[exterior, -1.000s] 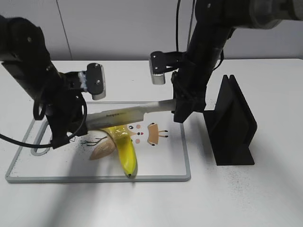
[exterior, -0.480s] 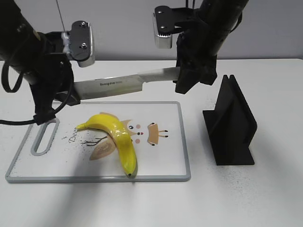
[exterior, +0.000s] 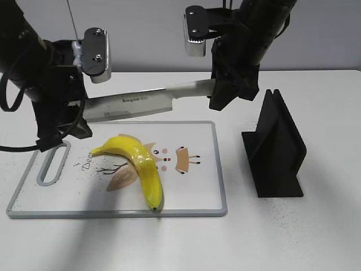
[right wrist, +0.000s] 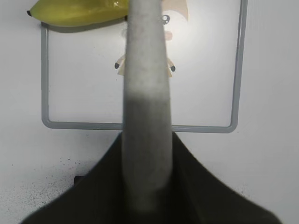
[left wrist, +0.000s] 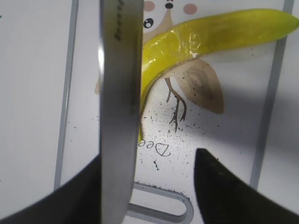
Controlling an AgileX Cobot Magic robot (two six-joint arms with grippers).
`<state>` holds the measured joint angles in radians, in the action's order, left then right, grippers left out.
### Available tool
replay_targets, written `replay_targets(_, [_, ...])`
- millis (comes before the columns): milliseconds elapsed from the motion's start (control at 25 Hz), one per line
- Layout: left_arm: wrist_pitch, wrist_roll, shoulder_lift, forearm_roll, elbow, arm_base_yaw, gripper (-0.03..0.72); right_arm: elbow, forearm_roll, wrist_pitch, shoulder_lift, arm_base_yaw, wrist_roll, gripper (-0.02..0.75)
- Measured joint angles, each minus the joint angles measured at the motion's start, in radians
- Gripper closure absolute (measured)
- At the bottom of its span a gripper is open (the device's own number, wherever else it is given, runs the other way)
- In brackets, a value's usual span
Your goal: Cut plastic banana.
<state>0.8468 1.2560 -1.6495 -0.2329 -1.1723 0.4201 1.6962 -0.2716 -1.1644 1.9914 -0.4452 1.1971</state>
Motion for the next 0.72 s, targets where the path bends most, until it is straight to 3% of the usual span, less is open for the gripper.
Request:
replay_targets(80, [0.001, 0.0, 0.0, -0.017, 0.0, -0.004, 0.084, 0.0, 0.005, 0.003, 0.0, 0.001, -0.007, 0.572])
replay_targets(160, [-0.008, 0.002, 0.001, -0.032, 0.0, -0.009, 0.025, 0.0, 0.01, 0.005, 0.0, 0.003, -0.012, 0.572])
replay_targets(600, [-0.021, 0.002, 0.067, -0.03, -0.017, -0.011, 0.022, 0.0, 0.033, 0.011, 0.0, 0.003, -0.038, 0.573])
replay_targets(720, [0.001, -0.05, 0.103, 0.008, -0.024, -0.012, 0.038, 0.0, 0.034, 0.011, -0.004, 0.003, -0.096, 0.573])
